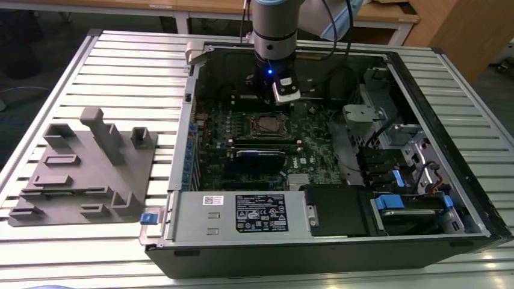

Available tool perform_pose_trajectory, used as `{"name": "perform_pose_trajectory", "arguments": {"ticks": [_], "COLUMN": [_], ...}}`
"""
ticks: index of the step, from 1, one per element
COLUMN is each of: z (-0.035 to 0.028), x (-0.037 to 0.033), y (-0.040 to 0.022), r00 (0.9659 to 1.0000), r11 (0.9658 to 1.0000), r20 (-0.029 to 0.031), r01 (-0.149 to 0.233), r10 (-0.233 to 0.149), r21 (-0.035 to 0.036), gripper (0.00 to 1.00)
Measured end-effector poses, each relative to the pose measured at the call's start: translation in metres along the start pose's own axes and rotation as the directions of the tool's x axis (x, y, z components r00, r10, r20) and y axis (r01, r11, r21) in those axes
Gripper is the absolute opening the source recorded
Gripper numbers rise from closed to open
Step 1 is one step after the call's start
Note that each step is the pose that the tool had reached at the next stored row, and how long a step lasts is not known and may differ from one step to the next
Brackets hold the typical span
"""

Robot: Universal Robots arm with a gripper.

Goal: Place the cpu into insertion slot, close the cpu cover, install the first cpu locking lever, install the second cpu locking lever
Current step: 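Install the first cpu locking lever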

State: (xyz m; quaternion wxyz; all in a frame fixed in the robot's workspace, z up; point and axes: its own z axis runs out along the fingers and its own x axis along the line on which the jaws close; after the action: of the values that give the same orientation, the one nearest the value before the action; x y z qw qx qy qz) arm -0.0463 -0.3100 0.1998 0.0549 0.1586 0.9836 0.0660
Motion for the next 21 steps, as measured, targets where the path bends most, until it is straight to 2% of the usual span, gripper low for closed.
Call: {"name": "perform_pose_trajectory", "arguments": {"ticks": [7,14,19,21], "z": [0.0018,0.0014,-0.0059,-0.0063], "x": [0.0002,0.0002,-0.0005,-0.0005], "y": [-0.0003,-0.0002,0.0009,0.0011], "r00": [1.0000,1.0000,1.0000,1.0000], "r11": [0.9999,0.9999,0.9999,0.9999], "r20": [0.0060,0.0061,0.0062,0.0062], "r01": [0.002,0.002,0.002,0.002], "r10": [-0.002,-0.002,-0.002,-0.002], "r21": [0.0140,0.0141,0.0140,0.0137], "gripper": [0.11,0.11,0.11,0.11]}}
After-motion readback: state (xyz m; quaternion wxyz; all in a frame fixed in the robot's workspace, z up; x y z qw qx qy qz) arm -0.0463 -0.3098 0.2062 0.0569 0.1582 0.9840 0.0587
